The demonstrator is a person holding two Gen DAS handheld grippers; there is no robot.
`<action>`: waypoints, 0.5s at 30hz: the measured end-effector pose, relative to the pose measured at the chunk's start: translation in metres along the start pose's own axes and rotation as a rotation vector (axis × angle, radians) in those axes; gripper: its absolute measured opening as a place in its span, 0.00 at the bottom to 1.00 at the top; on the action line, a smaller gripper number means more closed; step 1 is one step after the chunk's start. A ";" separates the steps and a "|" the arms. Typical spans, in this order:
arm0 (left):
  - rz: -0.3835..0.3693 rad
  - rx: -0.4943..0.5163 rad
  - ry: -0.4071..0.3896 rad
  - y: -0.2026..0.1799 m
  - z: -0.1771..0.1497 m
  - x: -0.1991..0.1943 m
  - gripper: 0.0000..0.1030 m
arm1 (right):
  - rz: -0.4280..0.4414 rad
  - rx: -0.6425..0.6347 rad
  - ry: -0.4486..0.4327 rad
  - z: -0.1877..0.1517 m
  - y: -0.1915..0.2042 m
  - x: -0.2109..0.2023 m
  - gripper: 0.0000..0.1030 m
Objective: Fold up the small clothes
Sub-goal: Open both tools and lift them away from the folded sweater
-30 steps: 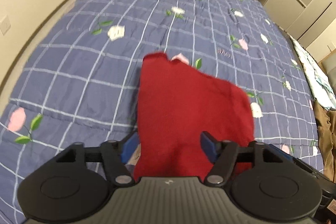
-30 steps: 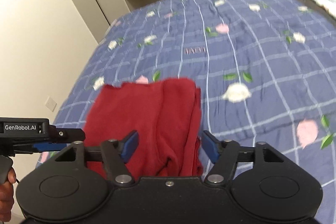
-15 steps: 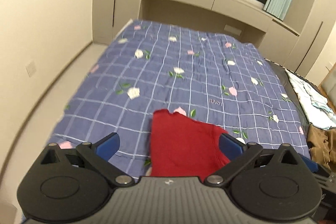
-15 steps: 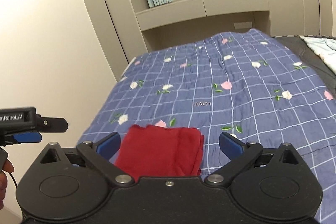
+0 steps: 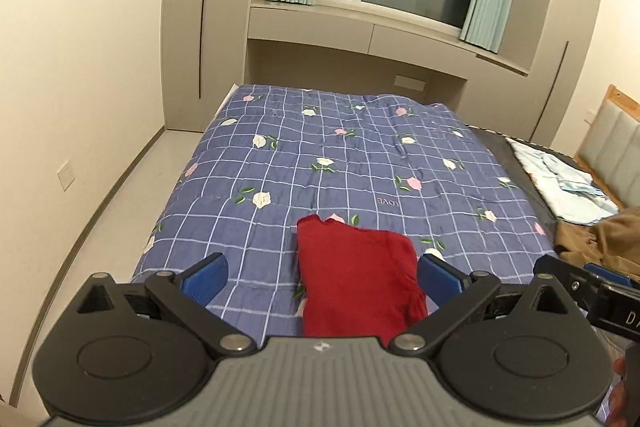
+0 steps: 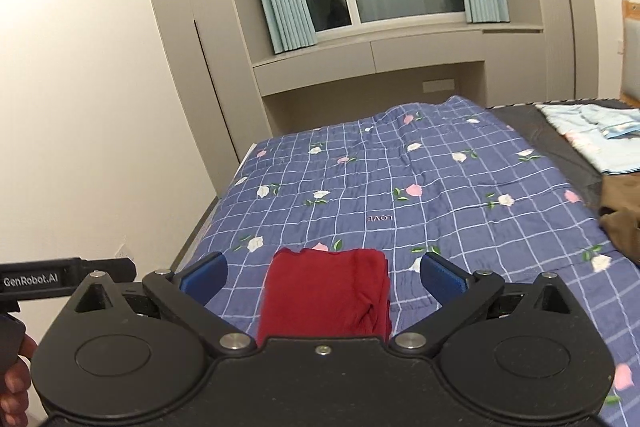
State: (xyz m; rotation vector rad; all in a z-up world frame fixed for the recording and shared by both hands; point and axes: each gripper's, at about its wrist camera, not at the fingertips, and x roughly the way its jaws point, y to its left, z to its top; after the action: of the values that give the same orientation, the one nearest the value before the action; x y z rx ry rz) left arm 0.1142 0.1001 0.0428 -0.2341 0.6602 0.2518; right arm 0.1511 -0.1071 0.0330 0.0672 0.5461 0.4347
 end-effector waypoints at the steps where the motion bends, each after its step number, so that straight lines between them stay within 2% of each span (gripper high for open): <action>1: -0.006 0.003 -0.003 0.002 -0.004 -0.008 0.99 | -0.001 -0.003 -0.006 -0.004 0.006 -0.011 0.99; 8: -0.036 0.054 -0.005 0.019 -0.037 -0.052 0.99 | -0.010 -0.064 -0.019 -0.036 0.036 -0.069 0.99; 15: -0.048 0.111 -0.001 0.025 -0.074 -0.084 0.99 | -0.040 -0.104 0.012 -0.075 0.045 -0.112 0.99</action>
State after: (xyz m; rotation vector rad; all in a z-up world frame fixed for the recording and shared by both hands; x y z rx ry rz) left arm -0.0001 0.0892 0.0356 -0.1437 0.6647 0.1686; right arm 0.0096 -0.1167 0.0315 -0.0458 0.5347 0.4242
